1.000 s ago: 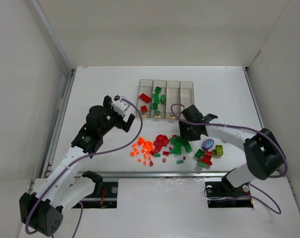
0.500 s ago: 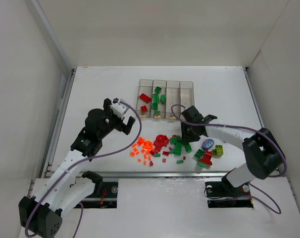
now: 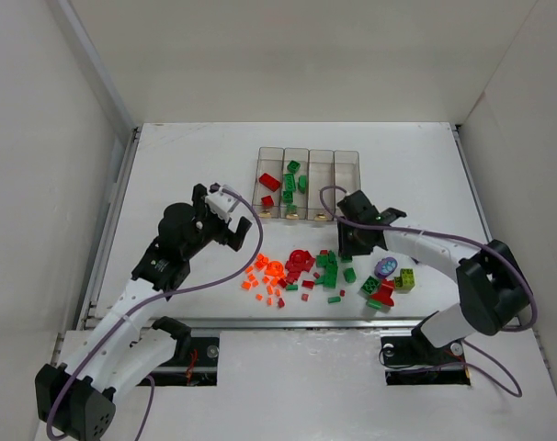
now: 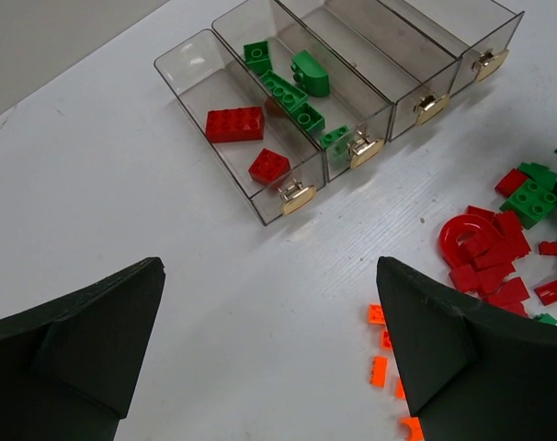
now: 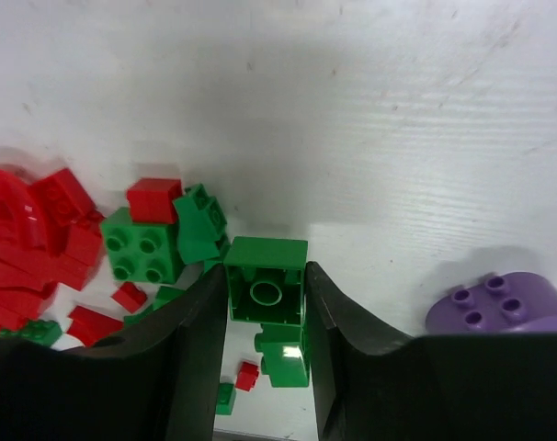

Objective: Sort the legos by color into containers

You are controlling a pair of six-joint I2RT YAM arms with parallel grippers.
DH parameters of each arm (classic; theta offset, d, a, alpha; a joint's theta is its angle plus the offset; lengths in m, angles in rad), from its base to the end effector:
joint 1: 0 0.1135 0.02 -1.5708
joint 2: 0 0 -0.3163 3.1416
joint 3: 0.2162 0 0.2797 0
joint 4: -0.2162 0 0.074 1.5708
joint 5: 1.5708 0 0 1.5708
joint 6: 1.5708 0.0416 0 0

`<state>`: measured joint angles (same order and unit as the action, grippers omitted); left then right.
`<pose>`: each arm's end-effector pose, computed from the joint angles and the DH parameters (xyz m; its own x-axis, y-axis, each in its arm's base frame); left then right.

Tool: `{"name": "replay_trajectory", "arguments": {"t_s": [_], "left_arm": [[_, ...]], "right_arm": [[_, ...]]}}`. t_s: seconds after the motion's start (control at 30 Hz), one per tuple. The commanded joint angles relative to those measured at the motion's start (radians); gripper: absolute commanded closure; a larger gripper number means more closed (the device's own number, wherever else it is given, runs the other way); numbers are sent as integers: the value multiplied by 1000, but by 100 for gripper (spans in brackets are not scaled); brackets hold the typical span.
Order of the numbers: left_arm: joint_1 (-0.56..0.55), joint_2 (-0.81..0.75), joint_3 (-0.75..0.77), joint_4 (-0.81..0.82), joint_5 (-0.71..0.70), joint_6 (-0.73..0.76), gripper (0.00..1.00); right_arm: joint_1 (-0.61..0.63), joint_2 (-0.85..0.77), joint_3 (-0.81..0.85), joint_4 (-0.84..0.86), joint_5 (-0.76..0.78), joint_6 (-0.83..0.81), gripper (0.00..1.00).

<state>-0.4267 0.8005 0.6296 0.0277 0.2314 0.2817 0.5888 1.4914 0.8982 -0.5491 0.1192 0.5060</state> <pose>0.1713 -0.0883 0.3368 0.0446 0.2769 -0.9598 0.6216 0.7445 0.2437 0.2546 0.1641 0.2210 -0.9090 -0.0283 -0.4159 -0.0797 0.9911 0.1068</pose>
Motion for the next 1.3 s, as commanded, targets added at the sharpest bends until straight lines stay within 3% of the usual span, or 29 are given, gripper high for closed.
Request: {"name": "replay_trajectory", "arguments": {"t_s": [0.0, 0.13, 0.27, 0.4, 0.57, 0.8, 0.93, 0.97, 1.07, 1.27], "left_arm": [[-7, -21, -13, 52, -29, -15, 0], [-7, -12, -13, 61, -67, -15, 0], [-7, -3, -22, 61, -124, -25, 0], [-7, 20, -22, 72, -213, -26, 0], [-7, 57, 11, 52, -224, -16, 0], [26, 48, 21, 52, -233, 7, 0], [36, 48, 21, 52, -233, 16, 0], [36, 48, 21, 61, -233, 16, 0], [36, 57, 21, 61, -210, 16, 0], [36, 57, 12, 72, -190, 34, 0]], "right_arm": [[5, -60, 108, -31, 86, 17, 100], [39, -69, 211, -31, 122, -35, 100], [51, 13, 346, 85, 88, -93, 100], [51, 212, 577, 98, 50, -145, 100], [42, 492, 879, 77, -16, -199, 100], [-12, 618, 1015, 38, -73, -161, 78], [-12, 618, 1015, 64, -124, -175, 57], [-12, 618, 1015, 51, -134, -175, 47], [-12, 618, 1024, 37, -147, -175, 33], [-30, 512, 918, 46, -147, -166, 29]]}}
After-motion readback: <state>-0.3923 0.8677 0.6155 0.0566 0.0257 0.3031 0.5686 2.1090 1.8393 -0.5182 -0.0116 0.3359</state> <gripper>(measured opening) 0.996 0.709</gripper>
